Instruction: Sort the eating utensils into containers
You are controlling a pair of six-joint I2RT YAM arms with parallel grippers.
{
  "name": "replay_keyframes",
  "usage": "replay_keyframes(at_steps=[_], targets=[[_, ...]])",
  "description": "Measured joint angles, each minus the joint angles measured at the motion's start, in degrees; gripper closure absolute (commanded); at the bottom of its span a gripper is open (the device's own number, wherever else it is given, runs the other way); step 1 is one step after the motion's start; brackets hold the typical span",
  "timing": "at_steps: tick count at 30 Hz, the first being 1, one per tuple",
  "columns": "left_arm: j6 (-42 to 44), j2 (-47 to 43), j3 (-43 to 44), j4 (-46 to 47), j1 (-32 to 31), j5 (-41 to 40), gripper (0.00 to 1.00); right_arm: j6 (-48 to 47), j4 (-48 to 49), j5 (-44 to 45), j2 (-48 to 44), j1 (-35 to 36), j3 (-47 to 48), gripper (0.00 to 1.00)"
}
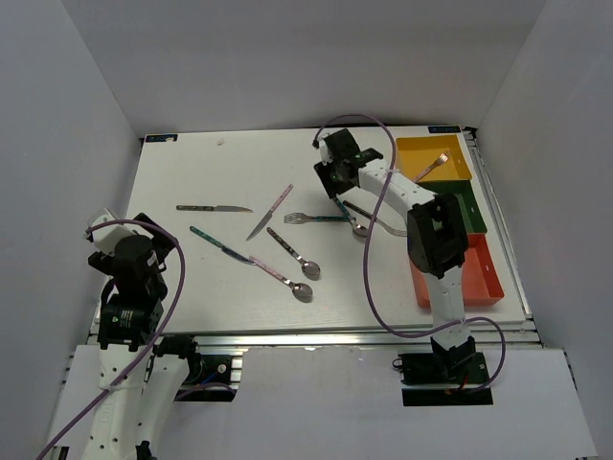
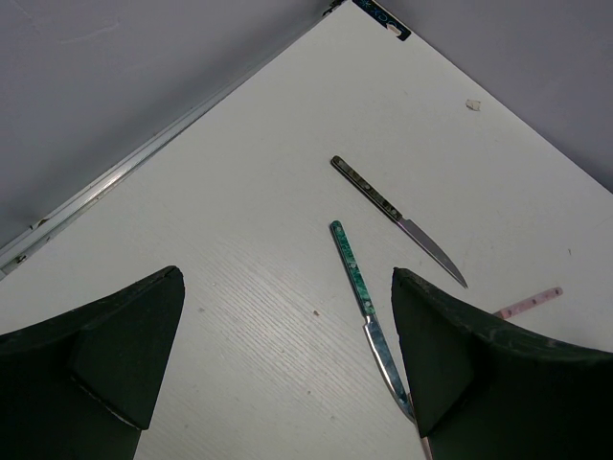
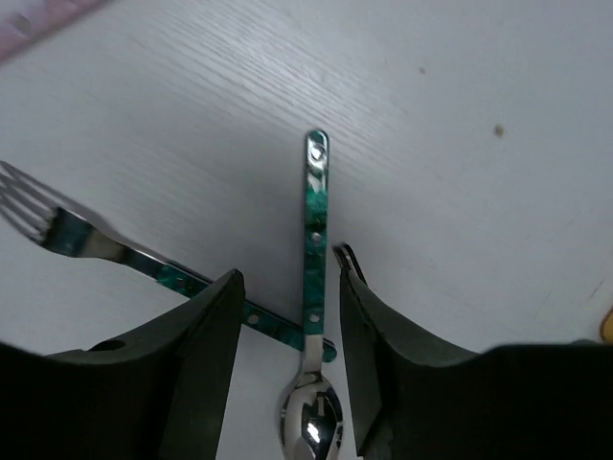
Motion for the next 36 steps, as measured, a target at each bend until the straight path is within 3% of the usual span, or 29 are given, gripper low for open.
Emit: replay_keyframes(at_steps=[7,17,22,31,36], targets=[[0.00,0.00,0.00,0.00,0.00,0.00,0.02,-1.40,-0.83,5.07,0.26,-2.80,-3.48,0.58],[0.02,0.17,0.00,0.04,0.00,0.33,0.02,-2.32,2.16,4.57,-1.01,-6.10,-15.26,0.65],[0.02,0.17,-0.02,0.13,0.00,0.42,0.02,-3.02,4.13,4.09,-1.51,-6.91,-17.44,0.76],[0.02,0.17,-0.02,0.20,0.00,0.44,0.02,-3.52,5.29,0.90,-0.22,-6.99,-15.34,1.00],[0.02,0.15,-0.02,0.20,0.00,0.44,0.02,-2.49,4.07,0.28,4.15,-7.02,-7.67,1.00]])
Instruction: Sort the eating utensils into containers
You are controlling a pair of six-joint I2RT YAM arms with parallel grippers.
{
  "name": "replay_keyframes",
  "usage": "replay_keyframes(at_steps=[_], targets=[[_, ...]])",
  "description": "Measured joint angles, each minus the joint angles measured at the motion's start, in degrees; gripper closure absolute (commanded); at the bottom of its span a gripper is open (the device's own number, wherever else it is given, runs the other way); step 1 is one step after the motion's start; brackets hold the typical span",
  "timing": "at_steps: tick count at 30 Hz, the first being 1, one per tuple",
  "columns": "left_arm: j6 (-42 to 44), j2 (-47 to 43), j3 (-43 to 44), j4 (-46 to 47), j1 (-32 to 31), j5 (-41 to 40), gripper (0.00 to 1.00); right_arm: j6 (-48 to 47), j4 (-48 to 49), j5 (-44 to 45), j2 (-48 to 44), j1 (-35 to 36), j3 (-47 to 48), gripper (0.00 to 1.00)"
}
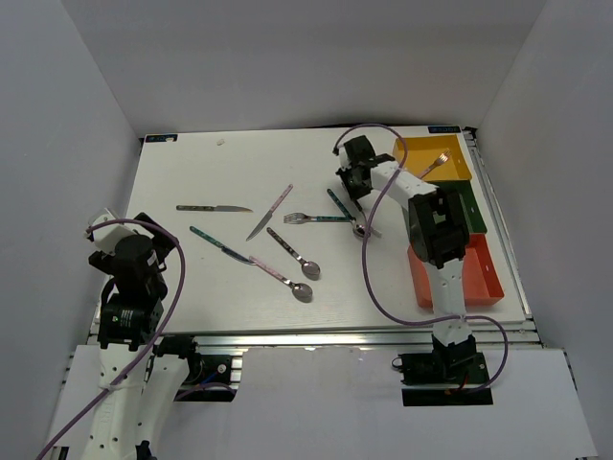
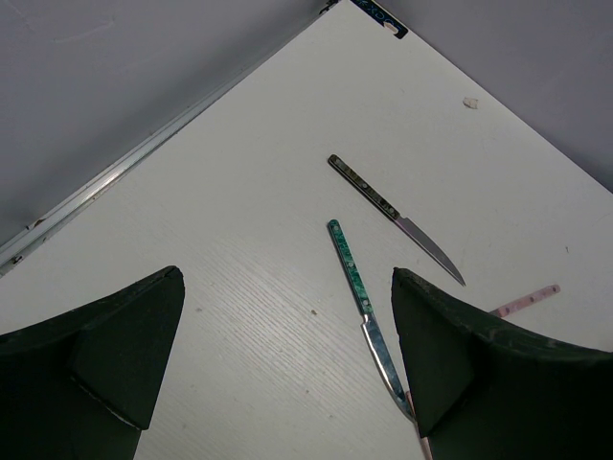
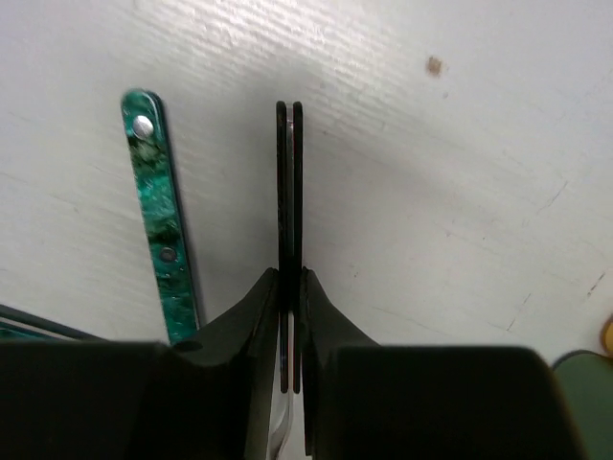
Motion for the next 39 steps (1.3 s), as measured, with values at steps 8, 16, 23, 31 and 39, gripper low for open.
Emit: replay_keyframes(at_steps=[8,16,23,31,39], targets=[[-0.02,-0.07,0.00,-0.02,0.00,-0.02,0.02,14.16,1.46,-3.76,-4.26,-6.38,6.03,1.00],[-0.02,-0.90,0.00,0.00,0.00,-0.04,0.02,39.28,15.67,-2.23,-15.52,-28.55,-2.84,1.00],[-0.02,-1.16,-0.09,0.17,0.00,-0.02,0.02,47.76,15.80,-1.49,-6.34,-32.35,4.42,1.00],[-0.02,-0.13,-0.09,0.17,0.00,-0.02,0.02,51.69,15.58,-0.48,-0.28,-32.37,7.30,1.00],[0.00,-0.04,-0.09,0.17,0.02,-0.02,0.02,52.30,15.37,-0.48,3.56,-32.50,14.71,0.47]])
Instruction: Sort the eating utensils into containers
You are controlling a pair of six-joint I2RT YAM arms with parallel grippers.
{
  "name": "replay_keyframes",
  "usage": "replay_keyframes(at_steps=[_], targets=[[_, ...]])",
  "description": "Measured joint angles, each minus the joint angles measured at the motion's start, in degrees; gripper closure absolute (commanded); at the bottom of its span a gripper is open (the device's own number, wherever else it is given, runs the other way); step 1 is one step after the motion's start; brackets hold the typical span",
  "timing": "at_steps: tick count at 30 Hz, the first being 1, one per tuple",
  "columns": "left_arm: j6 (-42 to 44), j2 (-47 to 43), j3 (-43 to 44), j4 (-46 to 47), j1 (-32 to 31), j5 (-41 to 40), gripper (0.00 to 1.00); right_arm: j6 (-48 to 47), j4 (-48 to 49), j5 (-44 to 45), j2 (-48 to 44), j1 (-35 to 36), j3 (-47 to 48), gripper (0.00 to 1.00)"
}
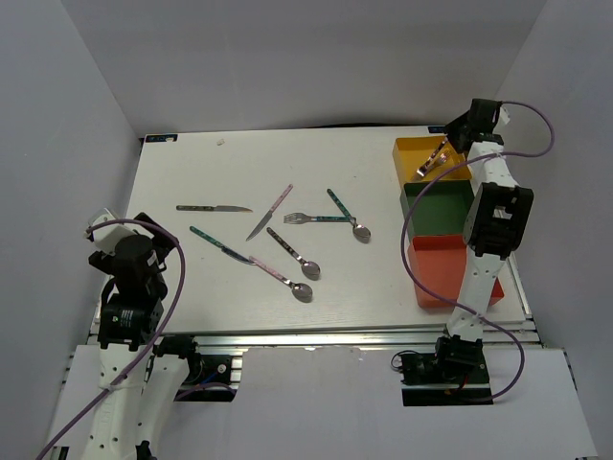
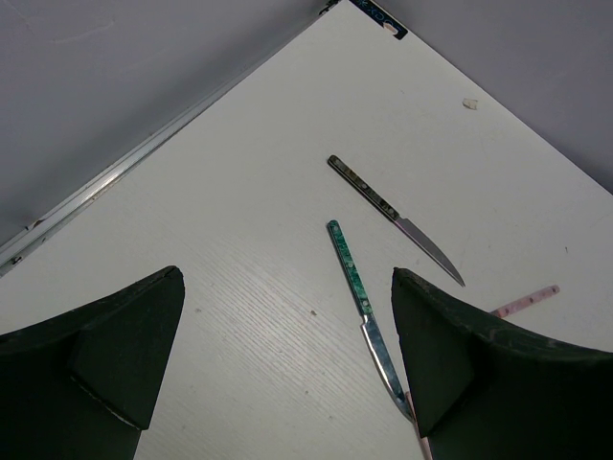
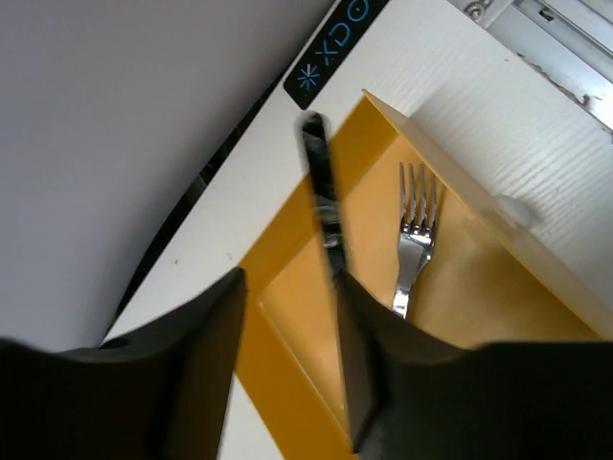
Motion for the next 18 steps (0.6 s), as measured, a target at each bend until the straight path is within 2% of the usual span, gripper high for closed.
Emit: replay_keyframes(at_steps=[1,3,4,5,7,10,13,16,18], targets=[[0.00,0.02,0.00,0.00,0.00,0.00,0.02,0.04,-0.02,-0.20,0.02,0.00,0.20,0.39],[0.00,0.04,0.00,0.00,0.00,0.00,0.02,-0.09,0.07,-0.61,0.00,0.00,0.46,0.37],[0.00,0.04,0.00,0.00,0.00,0.00,0.02,-0.26,0.02,-0.85,-0.02,0.00,0.46,0.29],[0.00,0.04,0.00,0.00,0.00,-0.02,0.02,-0.31,0.00,-1.09,-0.07,0.00,0.44,0.28],[-0.02,0.02,0.00,0.00,0.00,0.00,0.02,-0.57,-0.17,-1.40,-0.63,0.09,0.00,0.13],[0.00,-0.02,0.00,0.00,0.00,0.00,0.02,-2.34,-3.08,-0.96,-3.17,1.01,-0.48,0.11],[0.00,-0.02,0.00,0.00,0.02,0.00,0.02,-6.69,-5.35,0.83,-9.99,4.26,-4.13,0.11],[0.00,-0.02,0.00,0.00,0.02,-0.02,0.02,-14.56,-5.03,1.05,-21.73,14.67,-12.52,0.13],[-0.02,0.02,0.00,-0.02,0.02,-0.02,0.02,-23.28,-0.94,-5.16,-28.15,30.56,-17.46,0.20]])
